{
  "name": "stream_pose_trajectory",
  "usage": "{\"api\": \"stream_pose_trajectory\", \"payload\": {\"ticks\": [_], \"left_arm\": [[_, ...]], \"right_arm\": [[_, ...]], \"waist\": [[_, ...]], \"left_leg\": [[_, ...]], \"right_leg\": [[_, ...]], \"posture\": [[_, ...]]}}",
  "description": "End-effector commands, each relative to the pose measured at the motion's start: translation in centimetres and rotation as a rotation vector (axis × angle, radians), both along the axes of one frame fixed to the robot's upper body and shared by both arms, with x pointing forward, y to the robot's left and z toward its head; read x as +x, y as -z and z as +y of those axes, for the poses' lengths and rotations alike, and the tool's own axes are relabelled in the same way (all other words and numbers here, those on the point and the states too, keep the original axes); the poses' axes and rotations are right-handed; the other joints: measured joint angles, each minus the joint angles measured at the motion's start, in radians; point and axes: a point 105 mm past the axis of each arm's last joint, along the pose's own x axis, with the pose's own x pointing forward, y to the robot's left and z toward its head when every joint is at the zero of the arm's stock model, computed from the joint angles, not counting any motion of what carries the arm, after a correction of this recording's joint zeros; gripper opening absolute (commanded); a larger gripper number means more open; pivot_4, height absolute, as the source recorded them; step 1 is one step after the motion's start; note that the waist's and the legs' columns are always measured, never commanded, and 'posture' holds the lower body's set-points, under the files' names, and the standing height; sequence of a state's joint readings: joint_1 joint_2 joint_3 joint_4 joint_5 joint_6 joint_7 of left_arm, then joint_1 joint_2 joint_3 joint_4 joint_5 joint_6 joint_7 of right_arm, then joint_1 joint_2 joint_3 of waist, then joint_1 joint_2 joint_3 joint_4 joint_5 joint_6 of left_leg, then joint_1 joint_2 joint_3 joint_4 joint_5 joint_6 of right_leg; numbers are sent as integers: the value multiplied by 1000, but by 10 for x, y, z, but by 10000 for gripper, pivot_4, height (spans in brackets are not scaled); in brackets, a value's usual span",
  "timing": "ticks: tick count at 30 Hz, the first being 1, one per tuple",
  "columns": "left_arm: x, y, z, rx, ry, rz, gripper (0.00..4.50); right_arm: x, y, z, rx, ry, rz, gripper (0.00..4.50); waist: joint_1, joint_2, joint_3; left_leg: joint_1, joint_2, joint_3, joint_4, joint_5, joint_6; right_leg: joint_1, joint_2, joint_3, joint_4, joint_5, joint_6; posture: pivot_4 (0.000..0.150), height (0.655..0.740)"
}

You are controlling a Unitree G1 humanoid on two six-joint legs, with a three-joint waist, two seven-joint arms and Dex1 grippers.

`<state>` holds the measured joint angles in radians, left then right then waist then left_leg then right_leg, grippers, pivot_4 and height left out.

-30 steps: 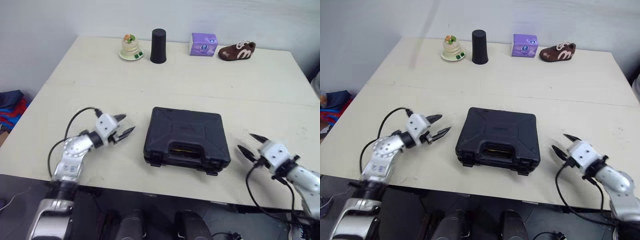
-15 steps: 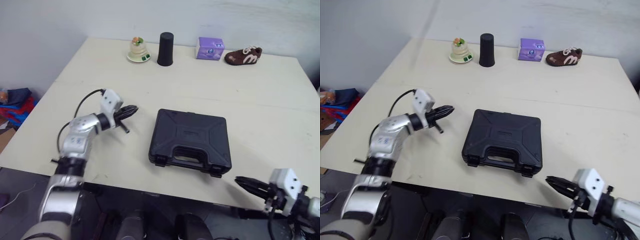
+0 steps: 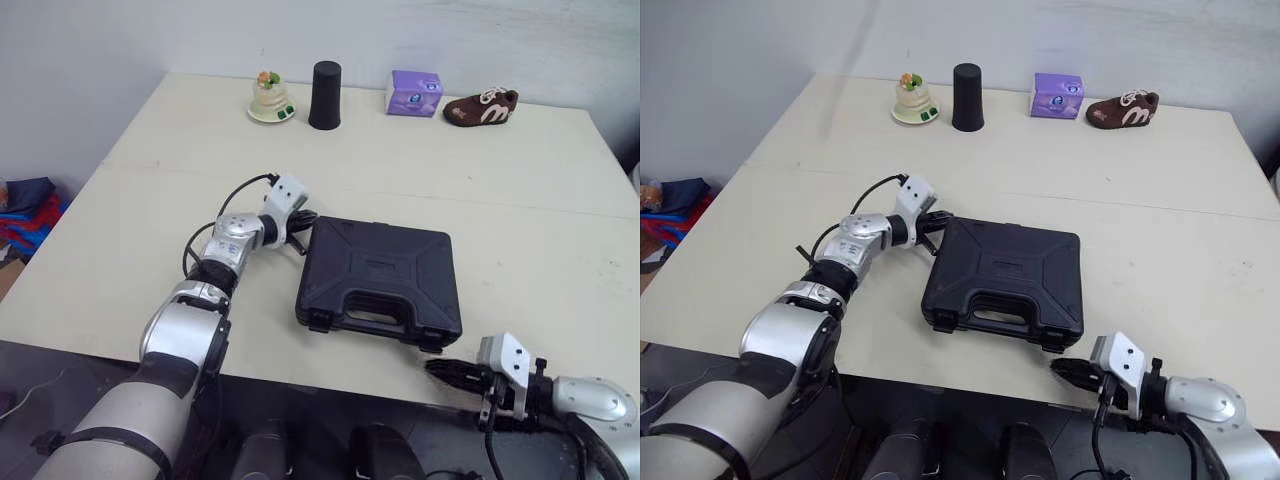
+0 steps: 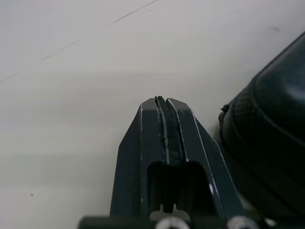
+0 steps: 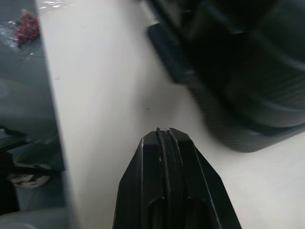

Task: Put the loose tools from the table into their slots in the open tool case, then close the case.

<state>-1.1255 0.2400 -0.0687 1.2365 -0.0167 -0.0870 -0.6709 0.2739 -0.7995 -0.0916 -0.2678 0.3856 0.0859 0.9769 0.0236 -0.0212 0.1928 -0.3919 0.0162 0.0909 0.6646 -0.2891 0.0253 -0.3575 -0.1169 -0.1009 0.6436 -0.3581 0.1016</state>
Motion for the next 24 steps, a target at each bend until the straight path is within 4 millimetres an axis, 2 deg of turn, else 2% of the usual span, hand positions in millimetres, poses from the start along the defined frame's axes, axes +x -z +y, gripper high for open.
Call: {"api": "stream_pose_trajectory", "payload": {"ticks": [1,8,17,21,24], "left_arm": [[-5,-7,-2,29,92,-56,0],[-17,-1,2,4,186,-66,0],[-36,13,36,70,268,-83,0],[-43,7,47,56,270,-134,0],[-48,-1,47,13,284,-160,0]], "right_arm": [[14,-3,-17,-53,67,-78,456],[39,-10,-36,-99,120,-179,456],[57,-15,-44,-119,151,-246,456],[57,-15,-45,-106,180,-258,456],[58,-17,-48,-117,206,-299,456]], "waist": [[0,0,0],[-1,-1,0],[-3,0,0],[-5,0,0],[-5,0,0]], "left_leg": [[0,0,0,0,0,0],[0,-1,1,1,0,0],[0,0,1,1,0,0],[1,0,1,1,0,0],[0,0,1,1,0,0]], "right_leg": [[0,0,0,0,0,0],[1,0,0,0,0,1],[0,0,0,1,0,0],[0,-2,0,1,0,0],[0,-3,0,1,0,0]], "posture": [[1500,7341],[1500,7341],[1500,7341],[1500,7341],[1500,7341]]}}
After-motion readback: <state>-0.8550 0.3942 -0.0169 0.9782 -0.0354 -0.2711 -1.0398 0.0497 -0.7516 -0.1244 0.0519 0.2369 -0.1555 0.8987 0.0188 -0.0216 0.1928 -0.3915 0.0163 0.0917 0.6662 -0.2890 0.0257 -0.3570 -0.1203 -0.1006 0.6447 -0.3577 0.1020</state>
